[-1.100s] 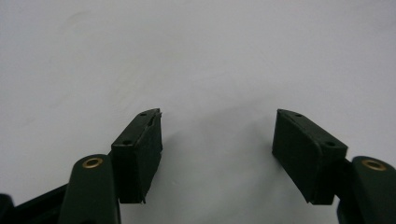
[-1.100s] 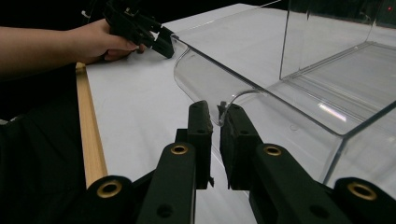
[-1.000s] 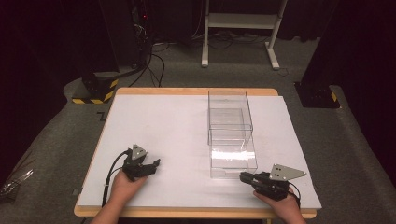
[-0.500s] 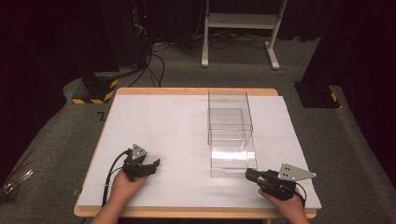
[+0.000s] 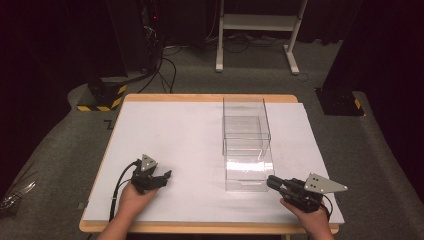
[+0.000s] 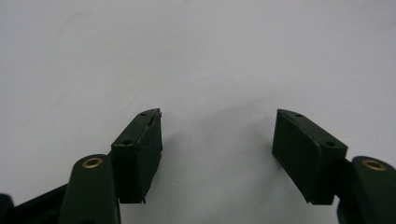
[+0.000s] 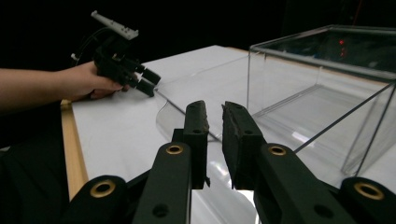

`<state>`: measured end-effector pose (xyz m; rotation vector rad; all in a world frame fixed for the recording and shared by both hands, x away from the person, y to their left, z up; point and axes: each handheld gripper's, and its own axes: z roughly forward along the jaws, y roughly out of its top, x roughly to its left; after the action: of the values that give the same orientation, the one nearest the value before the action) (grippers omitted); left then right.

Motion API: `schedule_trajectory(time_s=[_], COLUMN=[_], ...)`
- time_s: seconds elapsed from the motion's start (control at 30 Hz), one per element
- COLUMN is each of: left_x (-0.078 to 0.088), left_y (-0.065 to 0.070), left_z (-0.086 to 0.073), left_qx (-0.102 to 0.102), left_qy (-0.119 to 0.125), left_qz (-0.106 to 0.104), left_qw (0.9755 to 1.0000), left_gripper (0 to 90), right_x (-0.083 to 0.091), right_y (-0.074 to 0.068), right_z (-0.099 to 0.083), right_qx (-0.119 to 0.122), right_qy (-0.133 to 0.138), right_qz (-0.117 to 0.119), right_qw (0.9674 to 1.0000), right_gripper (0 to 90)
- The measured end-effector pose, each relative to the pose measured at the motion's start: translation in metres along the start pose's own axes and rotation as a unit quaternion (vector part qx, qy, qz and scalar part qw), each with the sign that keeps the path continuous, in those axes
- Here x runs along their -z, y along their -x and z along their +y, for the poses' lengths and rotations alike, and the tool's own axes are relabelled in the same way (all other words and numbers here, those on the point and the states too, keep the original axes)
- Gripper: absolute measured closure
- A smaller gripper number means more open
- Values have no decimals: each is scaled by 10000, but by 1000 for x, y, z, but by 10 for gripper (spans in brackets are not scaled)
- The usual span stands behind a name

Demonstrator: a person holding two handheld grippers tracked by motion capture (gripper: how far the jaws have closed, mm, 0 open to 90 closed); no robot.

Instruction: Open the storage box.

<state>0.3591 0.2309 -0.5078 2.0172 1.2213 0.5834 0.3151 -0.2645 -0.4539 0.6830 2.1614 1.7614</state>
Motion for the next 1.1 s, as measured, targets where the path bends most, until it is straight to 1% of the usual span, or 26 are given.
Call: schedule_trajectory(time_s=[0.07, 0.23, 0.37, 0.47, 0.5, 0.53, 0.6, 0.63, 0.67, 0.73, 0.83, 0.87, 0.9, 0.93, 0.97, 1.07, 1.1], left_x=[0, 0, 0, 0, 0, 0, 0, 0, 0, 0, 0, 0, 0, 0, 0, 0, 0], left_y=[0, 0, 0, 0, 0, 0, 0, 0, 0, 0, 0, 0, 0, 0, 0, 0, 0], left_z=[0, 0, 0, 0, 0, 0, 0, 0, 0, 0, 0, 0, 0, 0, 0, 0, 0], left_qx=[0, -5, -7, -4, -3, -4, -4, -2, -2, -2, -4, -1, -3, -1, -2, -2, -5], left_qy=[0, 0, 1, 1, 2, 0, 0, 0, 1, -1, -1, -1, -1, 0, -1, -1, 0], left_qz=[1, 4, 6, 5, 5, 4, 3, 4, 3, 2, 2, 2, 2, 2, 1, 1, 3], left_qw=[10000, 10000, 10000, 10000, 10000, 10000, 10000, 10000, 10000, 10000, 10000, 10000, 10000, 10000, 10000, 10000, 10000], left_gripper=[333, 333, 333, 333, 333, 333, 333, 333, 333, 333, 333, 333, 333, 333, 333, 333, 333], right_x=[2, 6, 10, 15, 17, 18, 21, 22, 22, 22, 21, 20, 19, 18, 16, 13, 13], right_y=[1, 6, 13, 19, 21, 23, 27, 29, 30, 34, 39, 41, 42, 44, 45, 49, 50], right_z=[2, 4, 2, 1, -1, -2, -5, -7, -8, -13, -19, -21, -24, -26, -29, -38, -39], right_qx=[-21, -49, -194, -294, -313, -336, -407, -428, -441, -543, -662, -668, -735, -752, -757, -755, -784], right_qy=[78, 186, 239, 274, 299, 296, 243, 189, 154, 36, -172, -239, -345, -420, -524, -766, -804], right_qz=[-107, -570, -1031, -1292, -1454, -1567, -1866, -2031, -2139, -2453, -2801, -2869, -2953, -2997, -3072, -3171, -3161], right_qw=[9999, 9982, 9942, 9908, 9884, 9866, 9813, 9780, 9757, 9679, 9575, 9553, 9520, 9501, 9472, 9423, 9420], right_gripper=[781, 760, 741, 737, 728, 724, 707, 696, 684, 673, 652, 640, 622, 615, 610, 579, 573])
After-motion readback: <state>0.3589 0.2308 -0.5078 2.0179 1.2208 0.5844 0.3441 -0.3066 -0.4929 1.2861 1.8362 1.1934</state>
